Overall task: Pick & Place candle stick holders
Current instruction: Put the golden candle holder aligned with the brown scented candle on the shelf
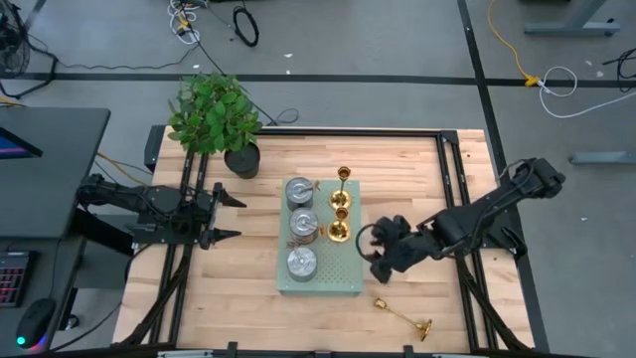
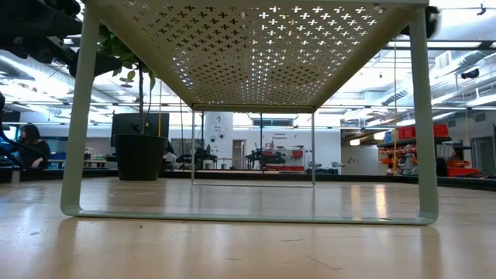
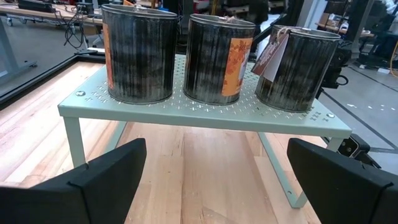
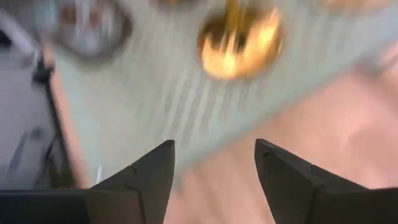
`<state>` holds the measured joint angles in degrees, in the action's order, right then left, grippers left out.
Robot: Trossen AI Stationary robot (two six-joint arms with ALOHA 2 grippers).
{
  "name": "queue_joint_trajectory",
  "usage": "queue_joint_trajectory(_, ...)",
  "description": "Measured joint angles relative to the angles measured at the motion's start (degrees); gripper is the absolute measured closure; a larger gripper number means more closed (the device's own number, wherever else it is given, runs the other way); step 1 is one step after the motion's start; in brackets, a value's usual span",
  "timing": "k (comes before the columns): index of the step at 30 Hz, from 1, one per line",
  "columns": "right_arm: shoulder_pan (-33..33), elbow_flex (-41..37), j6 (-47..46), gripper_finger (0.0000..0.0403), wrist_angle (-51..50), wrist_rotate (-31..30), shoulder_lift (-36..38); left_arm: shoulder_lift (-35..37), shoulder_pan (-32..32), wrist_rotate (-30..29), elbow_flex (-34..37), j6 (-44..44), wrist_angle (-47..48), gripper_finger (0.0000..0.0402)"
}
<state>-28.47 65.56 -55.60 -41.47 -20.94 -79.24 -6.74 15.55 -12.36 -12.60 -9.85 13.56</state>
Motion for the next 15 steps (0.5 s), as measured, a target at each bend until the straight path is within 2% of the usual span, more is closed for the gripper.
queue_joint_trajectory(7,-4.37,0.00,-7.49,0.0204,-6.54,16.74,0.44,0.02,0.00,-0.02,0.00,0.00,0.00,0.0003)
queue_joint_trajectory(15,-11.79,0.00,-18.18,0.0209,-7.35,22.43,-0.90,0.02,0.02,0.00,0.00,0.00,0.02,0.0003)
